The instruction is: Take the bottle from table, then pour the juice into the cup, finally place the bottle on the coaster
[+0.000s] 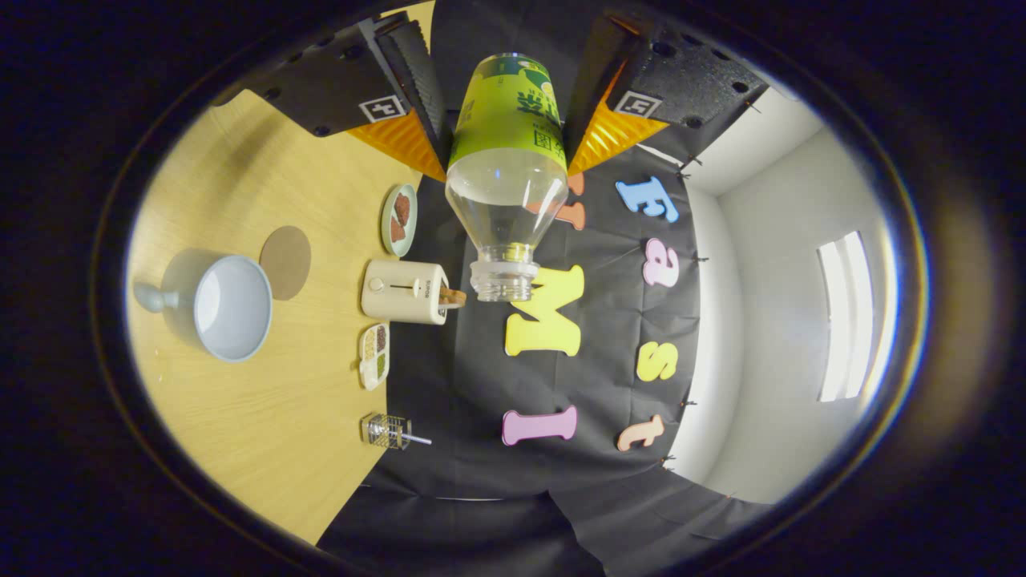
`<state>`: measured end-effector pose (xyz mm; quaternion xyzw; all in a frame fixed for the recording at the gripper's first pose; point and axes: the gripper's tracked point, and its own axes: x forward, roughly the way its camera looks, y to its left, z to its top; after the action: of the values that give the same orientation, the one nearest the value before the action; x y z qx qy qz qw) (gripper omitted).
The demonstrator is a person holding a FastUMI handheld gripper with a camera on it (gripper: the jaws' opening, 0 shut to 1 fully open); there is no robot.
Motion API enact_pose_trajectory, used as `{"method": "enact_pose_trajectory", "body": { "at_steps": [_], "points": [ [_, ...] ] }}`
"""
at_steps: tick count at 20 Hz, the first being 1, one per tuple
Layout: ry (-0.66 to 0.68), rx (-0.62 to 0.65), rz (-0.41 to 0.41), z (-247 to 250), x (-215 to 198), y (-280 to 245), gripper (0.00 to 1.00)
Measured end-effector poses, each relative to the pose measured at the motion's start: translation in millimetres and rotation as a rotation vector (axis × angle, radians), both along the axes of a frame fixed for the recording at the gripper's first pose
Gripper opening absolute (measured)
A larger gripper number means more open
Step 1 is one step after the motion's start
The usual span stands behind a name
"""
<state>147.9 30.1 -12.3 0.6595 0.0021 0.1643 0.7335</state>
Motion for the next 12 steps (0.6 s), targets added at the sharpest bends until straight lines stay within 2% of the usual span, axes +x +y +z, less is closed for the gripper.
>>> {"method": "enact_pose_trajectory", "body": {
  "at_steps": [5, 12],
  "points": [
    [-0.020, 0.173, 0.032, 3, 3, -4, 0.79],
    [-0.002, 0.323, 0.027, -4, 7, -11, 0.79]
  ]
}}
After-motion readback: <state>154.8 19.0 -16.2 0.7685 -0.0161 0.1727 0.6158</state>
